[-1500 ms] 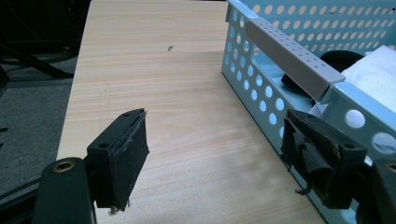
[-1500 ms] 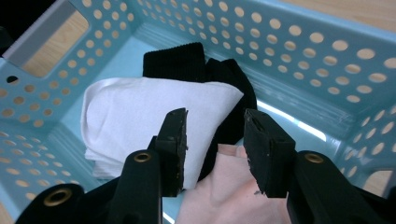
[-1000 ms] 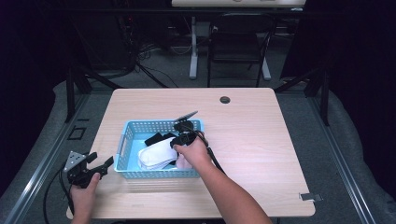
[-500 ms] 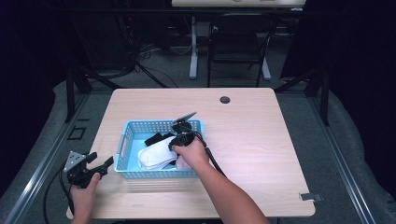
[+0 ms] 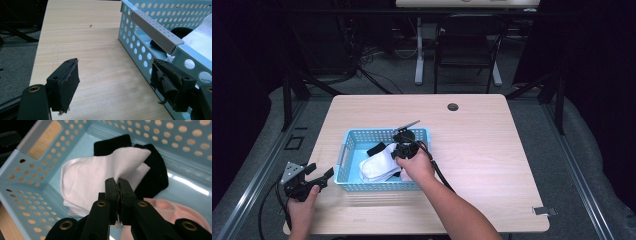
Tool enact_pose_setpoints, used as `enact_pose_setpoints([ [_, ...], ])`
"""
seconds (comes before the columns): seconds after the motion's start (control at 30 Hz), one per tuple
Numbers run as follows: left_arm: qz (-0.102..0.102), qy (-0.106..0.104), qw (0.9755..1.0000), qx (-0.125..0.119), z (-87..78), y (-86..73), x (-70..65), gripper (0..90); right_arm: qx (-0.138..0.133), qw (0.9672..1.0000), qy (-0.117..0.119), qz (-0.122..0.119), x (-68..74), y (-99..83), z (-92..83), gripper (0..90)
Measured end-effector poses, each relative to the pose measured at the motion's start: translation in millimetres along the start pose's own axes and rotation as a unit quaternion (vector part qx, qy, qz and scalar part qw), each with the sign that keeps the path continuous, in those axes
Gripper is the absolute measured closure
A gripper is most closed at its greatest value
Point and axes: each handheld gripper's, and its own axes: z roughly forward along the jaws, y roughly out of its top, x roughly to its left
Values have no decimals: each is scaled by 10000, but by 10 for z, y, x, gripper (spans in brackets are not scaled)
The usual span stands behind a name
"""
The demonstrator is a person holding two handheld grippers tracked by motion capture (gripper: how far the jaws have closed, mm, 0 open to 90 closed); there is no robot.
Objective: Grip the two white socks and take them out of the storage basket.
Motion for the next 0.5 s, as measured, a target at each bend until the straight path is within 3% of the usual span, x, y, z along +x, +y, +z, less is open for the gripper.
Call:
enact_pose_setpoints([
  [0.27, 15, 5, 10000, 27, 0, 1, -4, 226, -510, 9975, 64, -491, 198, -8, -209, 879],
  [0.4, 12, 9, 10000, 27, -1, 1, -3, 226, -729, 9939, 60, -824, 296, -8, -326, 880],
  [0.5, 16, 9, 10000, 29, -1, 1, -3, 226, -857, 9899, -76, -1126, 370, -12, -406, 879],
])
